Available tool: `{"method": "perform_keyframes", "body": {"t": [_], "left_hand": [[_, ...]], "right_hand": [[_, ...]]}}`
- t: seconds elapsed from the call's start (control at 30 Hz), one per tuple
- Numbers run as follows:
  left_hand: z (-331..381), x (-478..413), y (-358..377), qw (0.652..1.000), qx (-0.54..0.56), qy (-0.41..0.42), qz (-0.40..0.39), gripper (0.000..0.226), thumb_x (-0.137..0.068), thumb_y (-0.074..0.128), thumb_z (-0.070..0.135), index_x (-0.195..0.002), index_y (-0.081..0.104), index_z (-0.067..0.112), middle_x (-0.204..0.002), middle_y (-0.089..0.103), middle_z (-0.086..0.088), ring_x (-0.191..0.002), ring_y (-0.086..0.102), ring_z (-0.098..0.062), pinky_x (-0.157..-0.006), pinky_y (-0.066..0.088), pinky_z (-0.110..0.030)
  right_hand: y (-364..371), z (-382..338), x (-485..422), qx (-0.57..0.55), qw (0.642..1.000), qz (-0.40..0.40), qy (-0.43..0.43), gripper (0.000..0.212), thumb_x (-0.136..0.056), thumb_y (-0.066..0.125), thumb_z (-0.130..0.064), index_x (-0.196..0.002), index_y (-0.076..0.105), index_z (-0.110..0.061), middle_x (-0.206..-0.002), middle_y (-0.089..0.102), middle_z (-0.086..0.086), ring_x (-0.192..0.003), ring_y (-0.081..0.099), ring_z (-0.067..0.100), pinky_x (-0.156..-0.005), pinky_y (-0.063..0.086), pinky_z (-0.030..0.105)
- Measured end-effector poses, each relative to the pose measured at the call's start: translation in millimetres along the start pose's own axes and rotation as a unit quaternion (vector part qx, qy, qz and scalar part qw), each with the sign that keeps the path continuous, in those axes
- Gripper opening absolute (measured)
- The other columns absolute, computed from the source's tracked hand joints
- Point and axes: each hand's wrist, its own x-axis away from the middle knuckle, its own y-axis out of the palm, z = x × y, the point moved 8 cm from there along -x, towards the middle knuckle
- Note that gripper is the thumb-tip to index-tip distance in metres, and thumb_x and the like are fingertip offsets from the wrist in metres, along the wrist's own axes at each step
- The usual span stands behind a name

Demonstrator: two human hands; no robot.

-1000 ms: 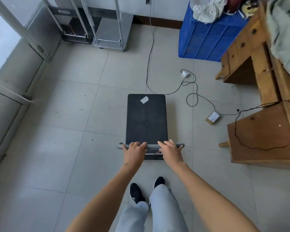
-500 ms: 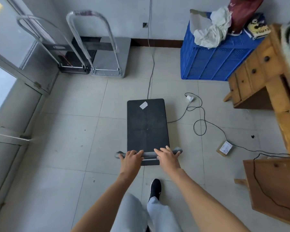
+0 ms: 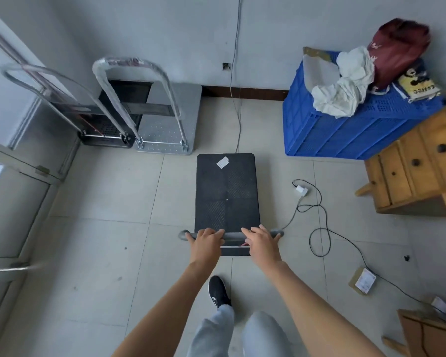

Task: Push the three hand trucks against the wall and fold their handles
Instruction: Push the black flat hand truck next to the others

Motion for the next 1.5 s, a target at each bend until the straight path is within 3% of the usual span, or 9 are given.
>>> {"method": "perform_keyframes", "body": {"t": [0.13, 0.23, 0.37, 0.6, 0.77, 0.9, 1.1, 1.33, 1.5], "left_hand": [[-8, -69, -51, 1.000, 0.005, 0.000, -0.023, 0.021, -0.095, 0.050, 0.016, -0.108, 0.062, 0.029, -0.108, 0.061, 0.001, -0.109, 0.054, -0.025, -0.104, 0.027, -0.063], [-12, -119, -82, 0.999, 0.000, 0.005, -0.035, 0.020, -0.095, 0.048, 0.018, -0.100, 0.063, 0.029, -0.095, 0.060, 0.002, -0.098, 0.056, -0.024, -0.100, 0.032, -0.059], [-10, -179, -115, 1.000, -0.019, 0.017, -0.001, 0.018, -0.095, 0.046, 0.017, -0.095, 0.059, 0.030, -0.099, 0.062, 0.003, -0.100, 0.056, -0.022, -0.099, 0.030, -0.054], [15, -307, -194, 0.999, -0.024, 0.011, -0.038, 0.018, -0.095, 0.048, 0.017, -0.095, 0.064, 0.025, -0.100, 0.064, -0.004, -0.101, 0.057, -0.025, -0.099, 0.034, -0.054], [26, -386, -236, 0.999, -0.004, 0.013, -0.042, 0.015, -0.096, 0.048, 0.018, -0.094, 0.063, 0.022, -0.103, 0.062, -0.004, -0.107, 0.054, -0.027, -0.102, 0.033, -0.061], [28, -451, -271, 0.999, -0.008, 0.019, -0.028, 0.017, -0.097, 0.046, 0.019, -0.093, 0.062, 0.025, -0.102, 0.061, -0.002, -0.107, 0.054, -0.025, -0.102, 0.032, -0.059], [21, -539, -313, 0.999, -0.005, 0.029, -0.020, 0.014, -0.095, 0.048, 0.021, -0.092, 0.061, 0.027, -0.095, 0.062, 0.000, -0.103, 0.056, -0.025, -0.096, 0.033, -0.053], [13, -599, -352, 0.998, -0.030, 0.039, -0.037, 0.012, -0.097, 0.049, 0.021, -0.093, 0.059, 0.027, -0.097, 0.063, 0.000, -0.103, 0.057, -0.026, -0.098, 0.033, -0.059], [21, -605, -353, 0.997, -0.041, 0.045, -0.043, 0.011, -0.099, 0.047, 0.025, -0.100, 0.057, 0.029, -0.103, 0.063, 0.000, -0.107, 0.056, -0.026, -0.102, 0.031, -0.061]], "right_hand": [[-34, -24, -68, -0.012, 1.000, 0.000, 0.018, 0.044, -0.099, 0.051, -0.015, -0.141, 0.048, -0.028, -0.141, 0.053, 0.003, -0.143, 0.030, 0.025, -0.104, 0.019, 0.077], [-53, -35, -112, -0.023, 0.999, -0.003, 0.034, 0.051, -0.095, 0.057, -0.011, -0.140, 0.048, -0.031, -0.134, 0.057, 0.000, -0.141, 0.033, 0.025, -0.103, 0.018, 0.079], [-80, -38, -172, -0.032, 0.999, 0.017, 0.036, 0.053, -0.096, 0.052, -0.007, -0.142, 0.044, -0.032, -0.142, 0.052, 0.000, -0.145, 0.029, 0.024, -0.104, 0.018, 0.077], [-169, -48, -298, -0.043, 0.999, 0.002, 0.020, 0.047, -0.094, 0.057, -0.007, -0.138, 0.053, -0.024, -0.116, 0.065, 0.002, -0.120, 0.048, 0.024, -0.102, 0.030, 0.073], [-212, -47, -377, -0.040, 0.999, 0.007, 0.026, 0.048, -0.095, 0.054, -0.003, -0.137, 0.052, -0.025, -0.120, 0.063, 0.001, -0.134, 0.041, 0.026, -0.103, 0.032, 0.068], [-246, -55, -442, -0.033, 0.999, 0.020, 0.032, 0.044, -0.095, 0.053, -0.004, -0.133, 0.056, -0.025, -0.115, 0.065, -0.002, -0.126, 0.046, 0.023, -0.102, 0.033, 0.066], [-282, -67, -525, -0.025, 0.997, 0.032, 0.060, 0.047, -0.098, 0.052, -0.009, -0.139, 0.050, -0.032, -0.140, 0.055, -0.003, -0.143, 0.033, 0.022, -0.108, 0.024, 0.068], [-316, -88, -583, -0.048, 0.996, 0.034, 0.064, 0.051, -0.092, 0.059, -0.004, -0.136, 0.054, -0.030, -0.142, 0.054, 0.000, -0.142, 0.035, 0.024, -0.111, 0.023, 0.062], [-323, -83, -592, -0.035, 0.997, 0.030, 0.068, 0.051, -0.093, 0.058, -0.004, -0.137, 0.053, -0.029, -0.143, 0.053, 0.000, -0.144, 0.032, 0.024, -0.111, 0.018, 0.066]]}}
